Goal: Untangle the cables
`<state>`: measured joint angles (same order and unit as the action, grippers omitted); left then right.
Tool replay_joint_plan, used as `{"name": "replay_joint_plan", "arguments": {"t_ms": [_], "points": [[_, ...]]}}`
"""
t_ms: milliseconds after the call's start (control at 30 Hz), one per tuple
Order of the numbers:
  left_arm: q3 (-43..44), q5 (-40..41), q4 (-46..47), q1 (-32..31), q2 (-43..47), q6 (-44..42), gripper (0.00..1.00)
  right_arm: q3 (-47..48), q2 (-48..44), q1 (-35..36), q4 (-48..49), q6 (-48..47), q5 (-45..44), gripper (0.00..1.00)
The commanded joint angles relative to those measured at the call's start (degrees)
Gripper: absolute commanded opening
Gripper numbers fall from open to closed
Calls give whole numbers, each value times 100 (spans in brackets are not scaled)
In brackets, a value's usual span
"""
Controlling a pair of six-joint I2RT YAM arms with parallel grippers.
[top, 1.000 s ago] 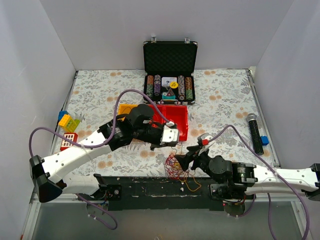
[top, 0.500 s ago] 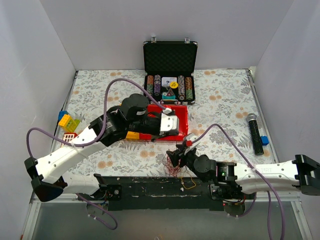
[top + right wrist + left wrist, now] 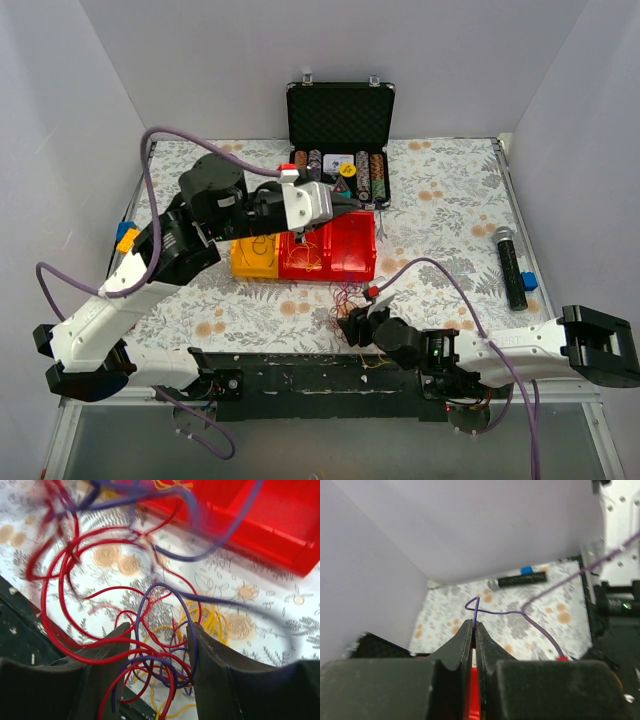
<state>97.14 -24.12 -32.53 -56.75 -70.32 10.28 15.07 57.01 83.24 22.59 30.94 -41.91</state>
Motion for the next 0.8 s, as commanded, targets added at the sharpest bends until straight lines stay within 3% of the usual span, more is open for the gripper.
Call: {"name": "replay_joint_plan", "arguments": {"t_ms": [0,333,567,767], "points": [[594,662,800,-11,-25,-255,0,-197,274,-10,-79,711,121,58],[1105,1392,2170,-11,-78,-948,0,-434,714,-10,-193,1221,341,59],[1034,2576,4806,-11,-148,-1897,0,-540,881,-10,-194,1459,438,63],[1762,2816,6109,-11,-648,-2970,0,-531,960,-10,-193,1476,491,64]]}}
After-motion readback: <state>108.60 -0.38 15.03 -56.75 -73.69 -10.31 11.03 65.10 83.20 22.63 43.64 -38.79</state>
